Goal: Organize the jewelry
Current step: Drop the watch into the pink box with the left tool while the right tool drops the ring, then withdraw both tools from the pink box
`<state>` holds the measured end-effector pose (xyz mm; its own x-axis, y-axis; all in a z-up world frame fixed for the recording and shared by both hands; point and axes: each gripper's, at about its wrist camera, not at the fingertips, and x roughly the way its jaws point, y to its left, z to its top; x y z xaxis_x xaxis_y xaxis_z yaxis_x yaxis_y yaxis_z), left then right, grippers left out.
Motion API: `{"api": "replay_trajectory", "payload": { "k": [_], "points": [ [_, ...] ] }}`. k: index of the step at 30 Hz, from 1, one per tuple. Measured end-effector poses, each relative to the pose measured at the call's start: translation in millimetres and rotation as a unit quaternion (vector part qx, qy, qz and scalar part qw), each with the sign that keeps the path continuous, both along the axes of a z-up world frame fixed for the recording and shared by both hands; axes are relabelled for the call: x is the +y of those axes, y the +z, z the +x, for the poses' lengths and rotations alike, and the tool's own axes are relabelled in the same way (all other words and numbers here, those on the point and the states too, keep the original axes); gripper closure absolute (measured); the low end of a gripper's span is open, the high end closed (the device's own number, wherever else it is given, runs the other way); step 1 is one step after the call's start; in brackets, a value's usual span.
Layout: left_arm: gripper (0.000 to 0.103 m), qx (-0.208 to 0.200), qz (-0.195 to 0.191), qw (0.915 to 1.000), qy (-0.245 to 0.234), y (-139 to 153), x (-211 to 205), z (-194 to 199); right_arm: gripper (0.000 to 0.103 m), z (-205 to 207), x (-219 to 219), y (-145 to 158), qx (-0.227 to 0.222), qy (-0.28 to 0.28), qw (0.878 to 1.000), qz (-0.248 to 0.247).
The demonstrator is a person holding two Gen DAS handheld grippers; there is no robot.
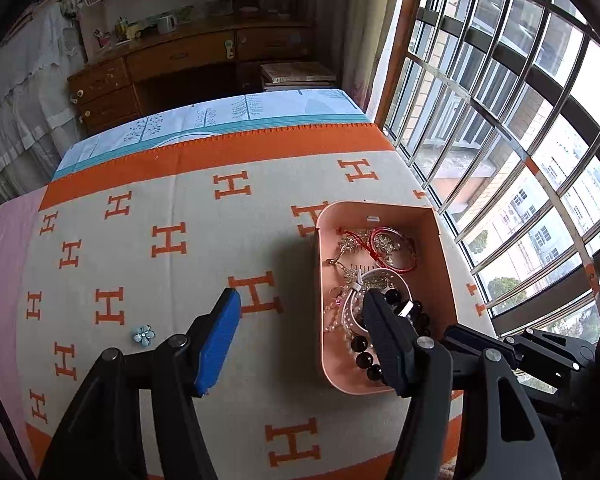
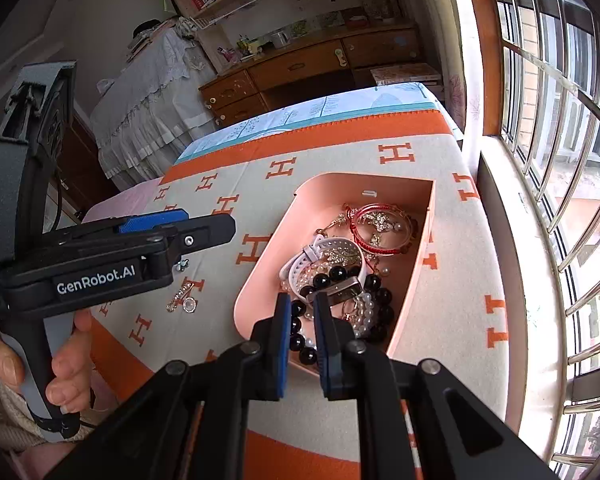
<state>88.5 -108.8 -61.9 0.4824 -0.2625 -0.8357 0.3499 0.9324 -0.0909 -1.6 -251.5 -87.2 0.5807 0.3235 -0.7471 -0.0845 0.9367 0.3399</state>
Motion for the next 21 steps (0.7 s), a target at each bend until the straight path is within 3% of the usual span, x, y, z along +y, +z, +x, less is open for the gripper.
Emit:
{"api": "replay_trajectory", "payload": {
  "k": [7, 14, 18, 21],
  "points": [
    [0.036, -0.039, 0.008, 0.9977, 0.055, 22.4, 54.5, -9.2, 0.091, 6.1, 28.1, 10.5, -0.007, 0.029, 1.0, -0.009],
    [0.023, -0.091, 0.03, 0.9871, 0.128, 48.6, 125.6, -19.1, 0.09, 23.8, 66.2, 25.6, -0.018, 0.07, 0.997, -0.009],
    [0.016, -0.103, 0.037, 0.9802, 0.165, 51.4, 161.5, -22.4, 0.073, 37.5, 92.7, 32.8, -0.024, 0.092, 0.995, -0.002],
    [0.016, -0.091, 0.04, 0.9778, 0.185, 41.2, 183.1, -20.9, 0.073, 49.7, 110.8, 34.0, -0.025, 0.11, 0.994, 0.004]
  ]
}}
